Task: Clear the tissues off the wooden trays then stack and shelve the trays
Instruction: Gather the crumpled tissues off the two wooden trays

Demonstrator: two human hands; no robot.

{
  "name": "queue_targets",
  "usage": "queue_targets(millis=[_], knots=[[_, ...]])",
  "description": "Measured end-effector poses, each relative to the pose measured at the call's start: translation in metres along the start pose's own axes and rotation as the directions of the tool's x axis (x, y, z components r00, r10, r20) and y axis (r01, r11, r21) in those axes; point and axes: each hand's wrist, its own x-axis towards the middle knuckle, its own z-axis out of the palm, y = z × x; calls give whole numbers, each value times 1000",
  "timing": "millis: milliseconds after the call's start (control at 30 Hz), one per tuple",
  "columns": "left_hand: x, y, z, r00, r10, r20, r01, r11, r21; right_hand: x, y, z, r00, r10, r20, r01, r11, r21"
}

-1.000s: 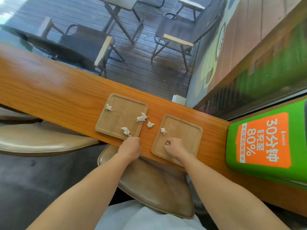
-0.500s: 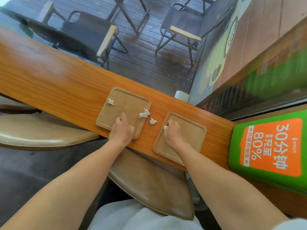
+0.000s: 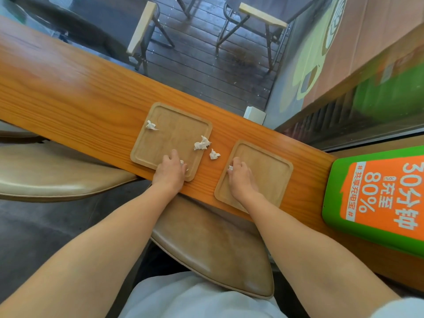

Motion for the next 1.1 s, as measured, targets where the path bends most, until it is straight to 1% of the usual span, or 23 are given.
queue_targets(millis=[167, 267, 400, 500, 567, 700, 867, 967, 1100], knots=[[0, 0, 3, 995, 70, 77, -78, 992, 97, -6, -3, 1, 1000, 10, -17, -10, 1000, 17], [-1, 1, 1, 989, 73, 128, -85, 992, 97, -9, -4, 2, 1000, 31, 5, -31, 997, 65], [-3, 0, -7, 984, 80, 160, -87, 995, 41, -14, -6, 1, 995, 87, 55, -94, 986, 140], [-5, -3, -13, 981, 87, 173, -86, 996, -16, -19, -9, -1, 987, 120, 103, -134, 980, 146], [-6, -5, -17, 974, 86, 210, -77, 996, -51, -21, -12, -1, 987, 109, 118, -123, 986, 116], [-8, -11, -24, 957, 136, 257, -104, 986, -133, -20, -20, -1, 992, 34, 125, -38, 999, 27], [-7, -15, -37, 962, 177, 206, -137, 971, -196, -12, -34, -4, 990, -6, 138, 3, 1000, 22], [-2, -16, -45, 969, 136, 204, -86, 968, -237, -7, -43, -5, 991, 7, 137, -12, 999, 33], [7, -18, -54, 959, 99, 264, -17, 955, -296, -2, -54, -8, 992, 19, 125, -25, 999, 49]])
